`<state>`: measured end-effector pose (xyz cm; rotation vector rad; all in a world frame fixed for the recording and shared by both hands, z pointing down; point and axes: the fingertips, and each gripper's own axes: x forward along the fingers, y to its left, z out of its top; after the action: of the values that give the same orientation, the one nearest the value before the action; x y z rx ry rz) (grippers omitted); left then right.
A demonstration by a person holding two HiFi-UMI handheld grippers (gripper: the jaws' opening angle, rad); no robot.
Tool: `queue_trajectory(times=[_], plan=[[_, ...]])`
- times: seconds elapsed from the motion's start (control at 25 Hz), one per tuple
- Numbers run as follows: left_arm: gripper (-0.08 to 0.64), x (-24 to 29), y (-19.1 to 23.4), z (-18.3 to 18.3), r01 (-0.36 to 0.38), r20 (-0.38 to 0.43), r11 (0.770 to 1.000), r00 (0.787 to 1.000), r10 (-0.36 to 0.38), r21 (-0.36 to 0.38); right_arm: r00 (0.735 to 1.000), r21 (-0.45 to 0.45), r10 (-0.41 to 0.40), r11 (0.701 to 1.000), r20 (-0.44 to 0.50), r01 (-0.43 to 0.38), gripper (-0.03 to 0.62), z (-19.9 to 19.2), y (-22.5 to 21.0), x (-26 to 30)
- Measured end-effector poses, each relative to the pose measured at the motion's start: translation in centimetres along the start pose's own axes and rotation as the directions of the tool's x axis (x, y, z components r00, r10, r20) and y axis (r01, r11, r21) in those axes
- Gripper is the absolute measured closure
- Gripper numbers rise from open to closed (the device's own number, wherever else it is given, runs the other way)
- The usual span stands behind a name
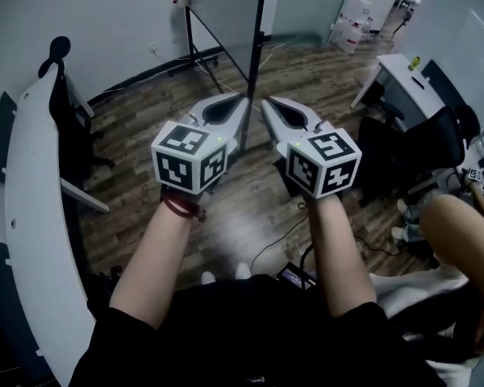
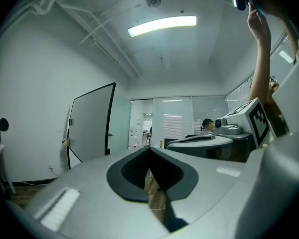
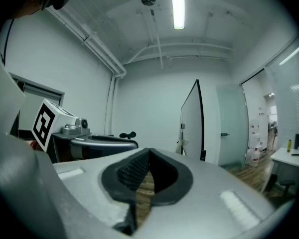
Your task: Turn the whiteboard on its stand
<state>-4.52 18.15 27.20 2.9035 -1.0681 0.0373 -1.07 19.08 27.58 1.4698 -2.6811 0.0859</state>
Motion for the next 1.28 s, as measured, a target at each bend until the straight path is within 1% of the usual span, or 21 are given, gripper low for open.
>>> queue_trajectory(times=[0.12, 0.4, 0.64, 0.8, 0.96, 1.12, 1.28], plan=[[0.563, -0.2, 0.1, 0.0, -0.002, 0.0, 1.0, 1.0, 0.002, -0.003, 1.0, 0.017, 0.001, 1.0, -0.003, -0.001, 0.591, -0.2, 0.0, 0.1], [0.563, -0.4, 0.9, 0.0, -0.005, 0.004, 1.0, 1.0, 0.005, -0.014, 1.0, 0.022, -0.001, 1.0, -0.003, 0.001, 0.591, 0.2, 0.0, 0.5], [0.563, -0.2, 0.7, 0.3, -0.003, -0.002, 1.0, 1.0, 0.003, -0.004, 1.0, 0.044, 0.006, 0.999, 0.014, -0.007, 0.591, 0.2, -0.1, 0.3], [0.563, -0.7, -0.3, 0.3, -0.002, 0.004, 1.0, 1.0, 0.003, -0.014, 1.0, 0.037, 0.013, 0.999, 0.013, -0.014, 0.591, 0.2, 0.2, -1.0], [0.563, -0.5, -0.6, 0.9, -0.004, 0.008, 1.0, 1.0, 0.004, 0.013, 0.999, 0.025, 0.018, 1.0, 0.046, -0.019, 0.591, 1.1, 0.0, -1.3], [0.563, -1.1, -1.5, 0.9, -0.012, 0.013, 1.0, 1.0, 0.012, 0.004, 0.999, 0.023, 0.027, 0.999, 0.04, -0.028, 0.591, 0.7, 0.2, -2.4], [0.563, -1.2, -1.5, 2.2, -0.02, 0.03, 0.999, 0.999, 0.019, 0.044, 0.997, 0.013, 0.037, 0.999, 0.074, -0.038, 0.591, 1.7, 0.1, -2.5]])
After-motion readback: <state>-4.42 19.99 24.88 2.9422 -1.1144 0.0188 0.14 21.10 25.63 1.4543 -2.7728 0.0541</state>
